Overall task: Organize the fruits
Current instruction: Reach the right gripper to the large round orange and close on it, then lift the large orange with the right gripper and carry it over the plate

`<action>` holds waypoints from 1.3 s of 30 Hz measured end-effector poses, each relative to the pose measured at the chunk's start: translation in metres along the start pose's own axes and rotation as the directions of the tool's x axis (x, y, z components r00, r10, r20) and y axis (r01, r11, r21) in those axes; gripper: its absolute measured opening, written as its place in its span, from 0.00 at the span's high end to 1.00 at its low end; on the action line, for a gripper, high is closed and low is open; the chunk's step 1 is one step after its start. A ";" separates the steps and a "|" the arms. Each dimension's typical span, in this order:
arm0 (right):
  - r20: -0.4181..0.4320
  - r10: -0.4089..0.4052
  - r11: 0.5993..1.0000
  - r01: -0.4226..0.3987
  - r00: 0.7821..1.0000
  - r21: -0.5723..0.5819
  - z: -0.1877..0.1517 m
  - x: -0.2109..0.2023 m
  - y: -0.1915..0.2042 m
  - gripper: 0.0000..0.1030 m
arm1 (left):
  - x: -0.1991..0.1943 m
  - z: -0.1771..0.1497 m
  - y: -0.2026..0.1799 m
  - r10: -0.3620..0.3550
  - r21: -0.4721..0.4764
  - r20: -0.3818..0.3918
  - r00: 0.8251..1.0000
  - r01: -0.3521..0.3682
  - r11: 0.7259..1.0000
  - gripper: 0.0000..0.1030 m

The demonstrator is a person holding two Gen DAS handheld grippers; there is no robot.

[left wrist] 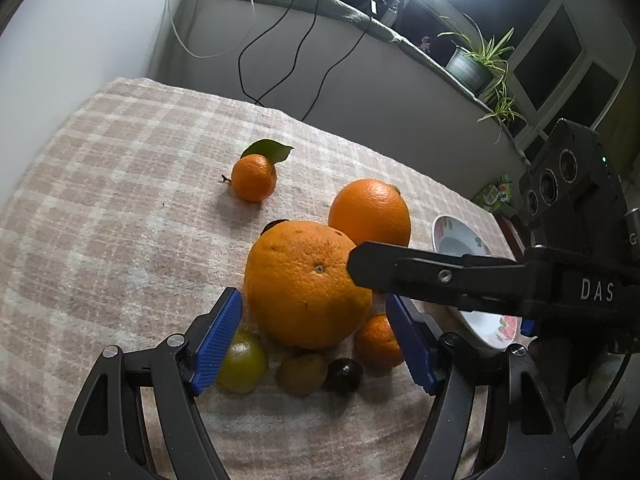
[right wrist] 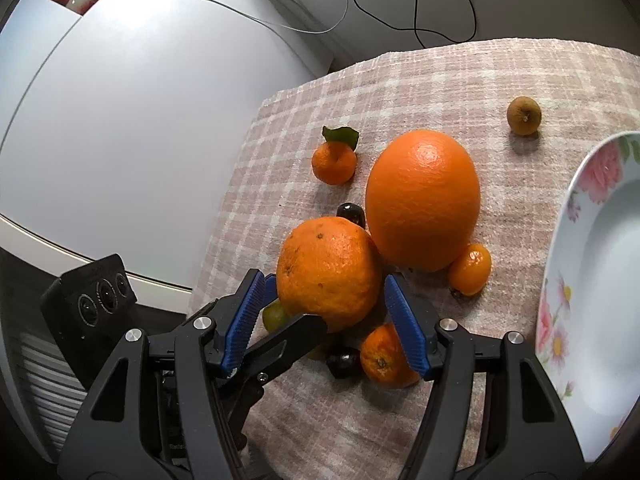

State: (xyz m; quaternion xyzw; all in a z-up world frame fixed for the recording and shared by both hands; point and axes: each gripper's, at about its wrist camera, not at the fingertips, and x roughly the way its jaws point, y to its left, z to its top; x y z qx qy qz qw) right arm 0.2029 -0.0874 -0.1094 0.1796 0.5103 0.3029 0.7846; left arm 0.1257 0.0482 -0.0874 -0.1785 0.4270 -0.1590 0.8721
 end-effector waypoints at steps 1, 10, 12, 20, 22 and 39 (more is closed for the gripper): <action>-0.004 -0.005 1.000 0.005 1.000 -0.001 0.001 0.002 0.000 0.36 | 0.001 0.001 0.000 0.002 0.004 -0.003 1.000 -0.002 1.000 0.29; -0.018 -0.038 0.999 0.037 0.999 -0.019 0.005 0.013 0.000 0.42 | 0.011 0.000 0.000 0.008 0.005 -0.019 1.000 -0.008 1.000 0.30; -0.018 -0.040 0.999 0.040 0.999 -0.018 0.005 0.013 0.000 0.43 | 0.012 0.001 -0.002 0.016 0.014 -0.016 1.000 -0.016 1.000 0.30; -0.014 -0.035 0.999 0.035 0.999 -0.013 0.003 0.011 -0.001 0.48 | 0.007 -0.003 -0.008 0.044 0.035 -0.003 0.999 -0.044 0.998 0.31; -0.012 -0.031 0.999 0.030 0.999 -0.012 0.001 0.009 0.000 0.48 | 0.005 -0.004 -0.009 0.053 0.036 0.002 0.999 -0.053 0.998 0.31; 0.066 -0.002 0.999 0.004 0.998 -0.039 -0.010 -0.036 0.011 0.48 | -0.022 -0.004 -0.051 0.085 0.114 0.079 0.993 -0.094 0.989 0.31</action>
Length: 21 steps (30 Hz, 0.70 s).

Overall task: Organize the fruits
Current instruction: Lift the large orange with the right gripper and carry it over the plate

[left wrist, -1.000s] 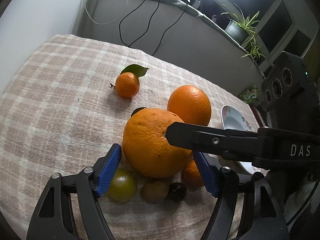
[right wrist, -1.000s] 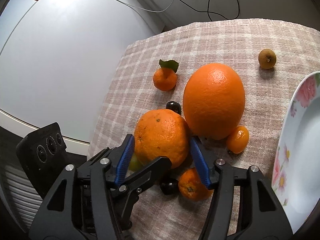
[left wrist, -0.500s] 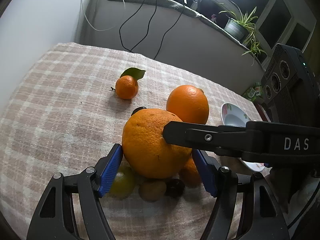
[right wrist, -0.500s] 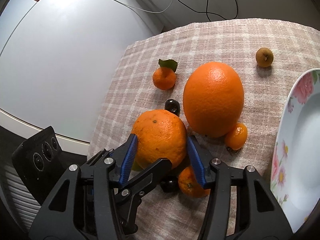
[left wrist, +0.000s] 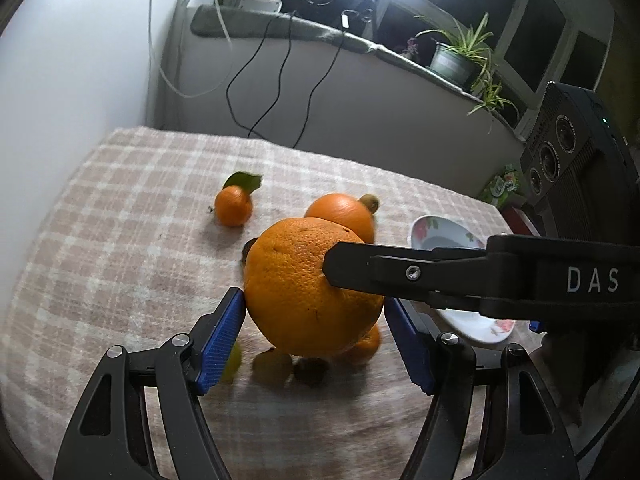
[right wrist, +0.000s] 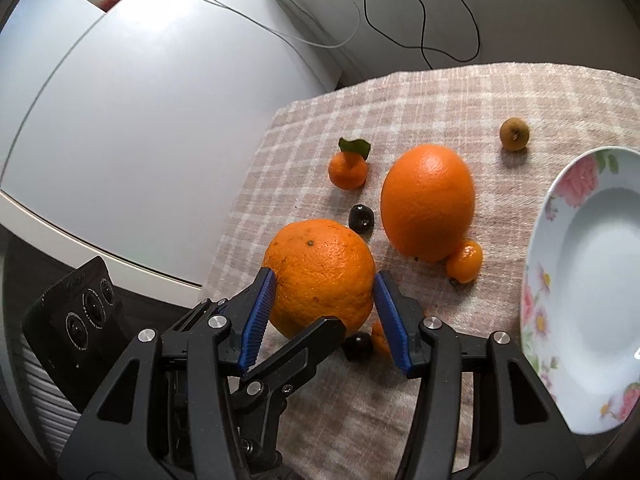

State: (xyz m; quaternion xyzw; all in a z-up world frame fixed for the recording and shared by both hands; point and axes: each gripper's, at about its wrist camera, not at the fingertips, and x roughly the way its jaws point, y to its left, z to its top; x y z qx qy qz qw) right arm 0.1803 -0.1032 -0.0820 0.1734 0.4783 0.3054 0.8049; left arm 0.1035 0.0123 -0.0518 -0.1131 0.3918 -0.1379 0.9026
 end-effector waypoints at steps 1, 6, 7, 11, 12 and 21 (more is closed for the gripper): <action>0.005 0.001 1.000 -0.001 1.000 0.000 0.000 -0.003 -0.001 0.48 | -0.001 0.001 -0.003 -0.001 0.006 0.004 1.000 0.001 1.000 0.31; 0.038 0.001 1.000 -0.001 0.999 -0.003 -0.004 -0.029 -0.007 0.48 | -0.003 0.006 -0.022 -0.012 0.039 0.015 1.000 0.011 0.999 0.31; 0.044 0.000 1.000 0.000 0.999 -0.002 -0.005 -0.033 -0.008 0.48 | -0.002 0.007 -0.027 -0.015 0.047 0.016 1.000 0.015 0.999 0.31; 0.054 -0.003 1.000 0.003 0.999 0.009 -0.008 -0.050 -0.021 0.48 | 0.003 0.011 -0.041 -0.026 0.064 0.019 0.999 0.024 0.998 0.31; 0.055 -0.005 1.000 0.004 0.998 0.012 -0.008 -0.052 -0.024 0.48 | 0.005 0.012 -0.045 -0.030 0.069 0.017 0.999 0.028 0.997 0.31; 0.088 -0.035 0.996 0.028 0.995 0.081 -0.010 -0.078 -0.067 0.48 | 0.031 0.011 -0.084 -0.069 0.118 -0.023 0.997 0.071 0.990 0.31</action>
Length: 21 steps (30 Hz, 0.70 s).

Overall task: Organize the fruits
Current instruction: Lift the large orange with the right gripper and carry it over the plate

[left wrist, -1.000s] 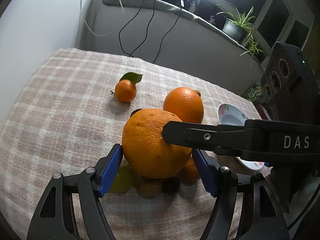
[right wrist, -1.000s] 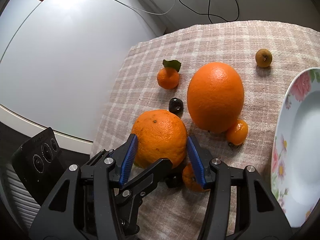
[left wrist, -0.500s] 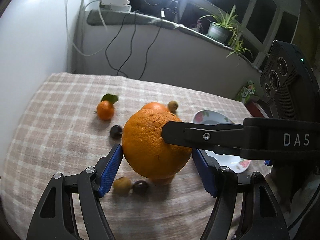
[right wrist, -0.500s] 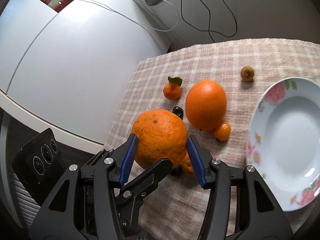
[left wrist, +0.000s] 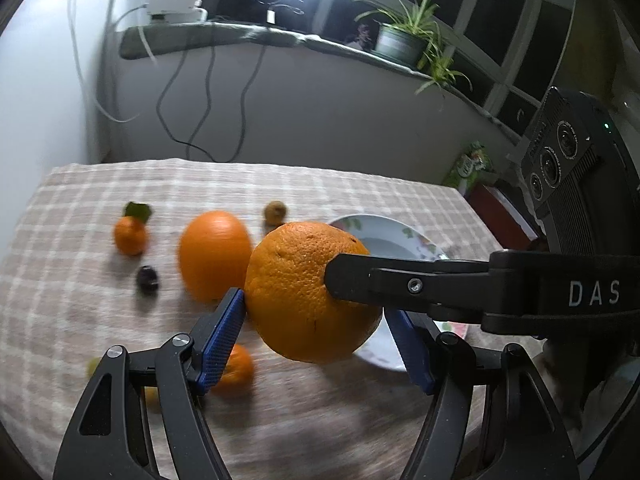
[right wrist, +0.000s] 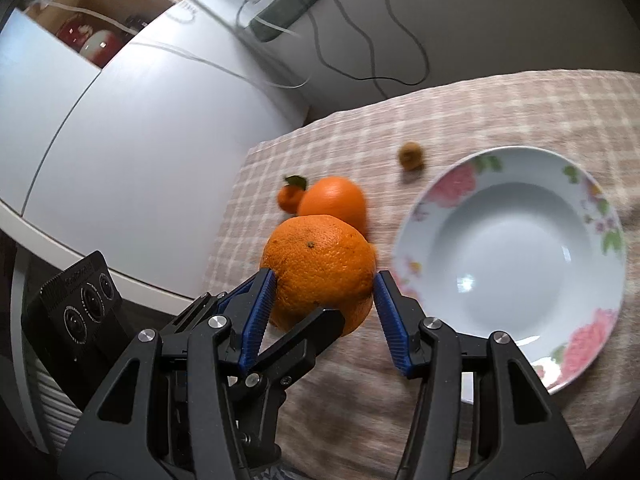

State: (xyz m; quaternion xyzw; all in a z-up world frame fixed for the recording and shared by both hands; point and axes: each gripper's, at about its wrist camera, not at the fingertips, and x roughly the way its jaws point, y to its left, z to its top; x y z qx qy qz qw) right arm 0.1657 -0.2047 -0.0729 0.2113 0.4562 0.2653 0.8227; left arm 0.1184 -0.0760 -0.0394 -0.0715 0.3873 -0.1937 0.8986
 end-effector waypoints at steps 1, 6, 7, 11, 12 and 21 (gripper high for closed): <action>0.006 -0.006 1.000 0.006 1.000 0.007 0.001 -0.004 -0.006 0.48 | 0.003 0.001 -0.005 -0.005 0.006 -0.004 1.000 0.005 1.000 0.31; 0.023 -0.026 0.999 0.025 0.999 0.045 0.002 -0.021 -0.032 0.48 | 0.021 0.005 -0.026 -0.027 0.038 -0.025 0.999 0.028 0.999 0.31; 0.026 -0.032 0.998 0.031 0.999 0.051 0.002 -0.023 -0.036 0.48 | 0.026 0.006 -0.030 -0.033 0.043 -0.032 0.999 0.035 0.998 0.31; 0.031 -0.050 0.995 0.048 0.998 0.084 0.003 -0.030 -0.058 0.48 | 0.042 0.007 -0.044 -0.047 0.055 -0.057 0.997 0.050 0.997 0.31; 0.031 -0.054 0.994 0.050 0.998 0.093 0.004 -0.030 -0.063 0.48 | 0.046 0.008 -0.046 -0.048 0.055 -0.063 0.997 0.052 0.997 0.31; 0.033 -0.076 0.987 0.070 0.997 0.147 0.015 -0.030 -0.095 0.48 | 0.078 0.016 -0.062 -0.055 0.062 -0.109 0.993 0.062 0.996 0.31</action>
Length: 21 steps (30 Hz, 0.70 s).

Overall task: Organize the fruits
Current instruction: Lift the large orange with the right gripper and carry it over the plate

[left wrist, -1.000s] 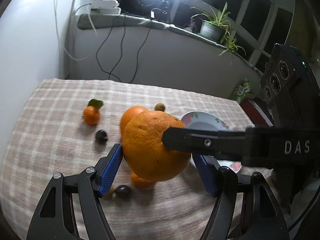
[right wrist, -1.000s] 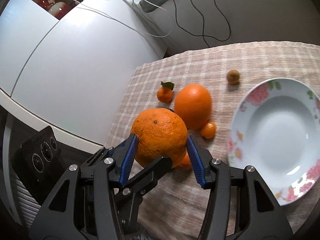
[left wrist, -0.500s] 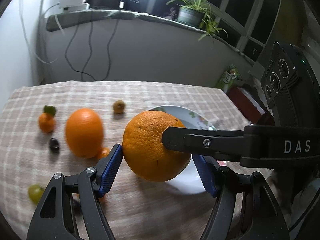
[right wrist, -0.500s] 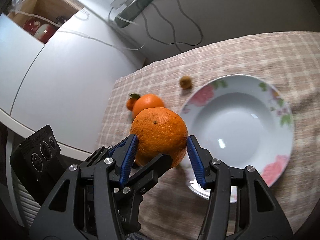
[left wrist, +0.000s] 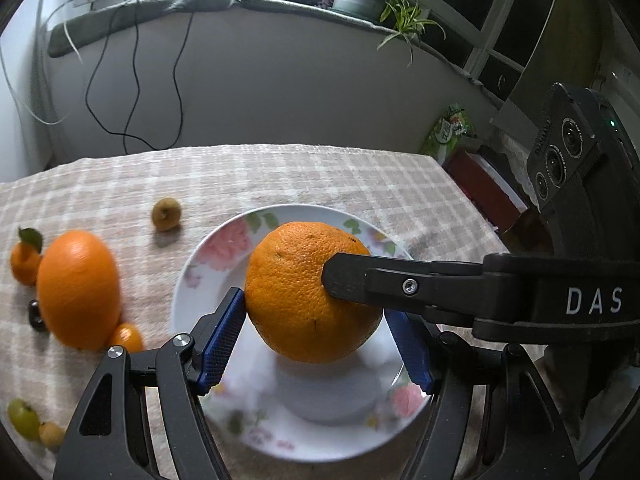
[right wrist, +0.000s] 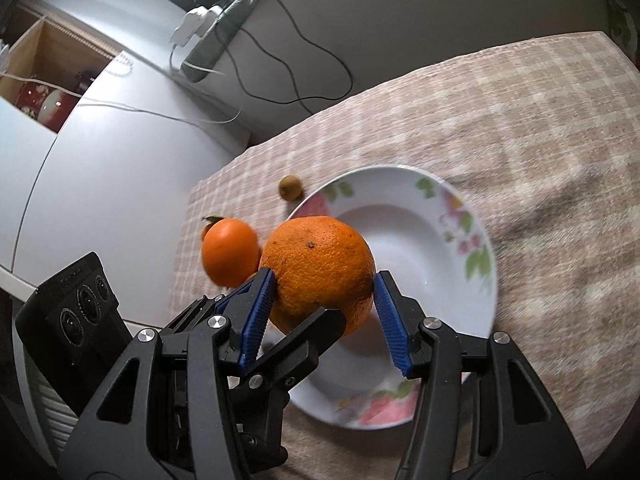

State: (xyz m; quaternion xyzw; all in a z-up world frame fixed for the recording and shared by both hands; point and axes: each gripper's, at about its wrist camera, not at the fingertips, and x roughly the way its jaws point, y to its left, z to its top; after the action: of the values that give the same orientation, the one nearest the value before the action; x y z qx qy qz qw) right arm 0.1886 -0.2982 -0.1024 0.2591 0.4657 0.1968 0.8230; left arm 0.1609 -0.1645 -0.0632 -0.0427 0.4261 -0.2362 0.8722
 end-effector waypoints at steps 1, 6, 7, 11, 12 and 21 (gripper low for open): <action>0.001 -0.003 1.000 0.003 1.000 0.002 0.002 0.000 -0.003 0.48 | 0.002 0.001 -0.001 -0.001 0.003 -0.003 1.000 0.001 1.000 0.31; -0.003 -0.020 1.000 0.020 1.000 -0.006 0.005 -0.001 -0.009 0.48 | 0.011 0.003 -0.006 -0.002 0.017 -0.020 1.000 0.002 1.000 0.31; -0.004 -0.029 0.999 0.029 1.000 -0.017 0.005 -0.001 -0.008 0.48 | 0.013 0.003 -0.007 0.005 0.025 -0.023 1.000 -0.005 1.000 0.31; 0.016 -0.061 0.996 0.062 0.998 -0.063 0.005 -0.004 -0.002 0.48 | 0.014 0.002 -0.007 0.006 0.029 -0.021 1.000 -0.005 1.000 0.33; 0.023 -0.061 0.996 0.062 0.998 -0.069 0.006 -0.005 -0.001 0.48 | 0.012 0.003 -0.008 0.006 0.027 -0.008 1.000 -0.006 1.000 0.33; 0.086 -0.103 0.988 0.112 0.991 -0.108 0.007 -0.021 0.010 0.34 | 0.000 0.003 -0.004 0.026 0.029 0.005 1.000 -0.026 0.999 0.33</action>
State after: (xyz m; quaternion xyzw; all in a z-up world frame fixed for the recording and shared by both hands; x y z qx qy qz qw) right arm 0.1840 -0.3042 -0.0797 0.1942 0.4337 0.1675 0.8638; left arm 0.1617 -0.1687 -0.0601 -0.0250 0.4214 -0.2310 0.8766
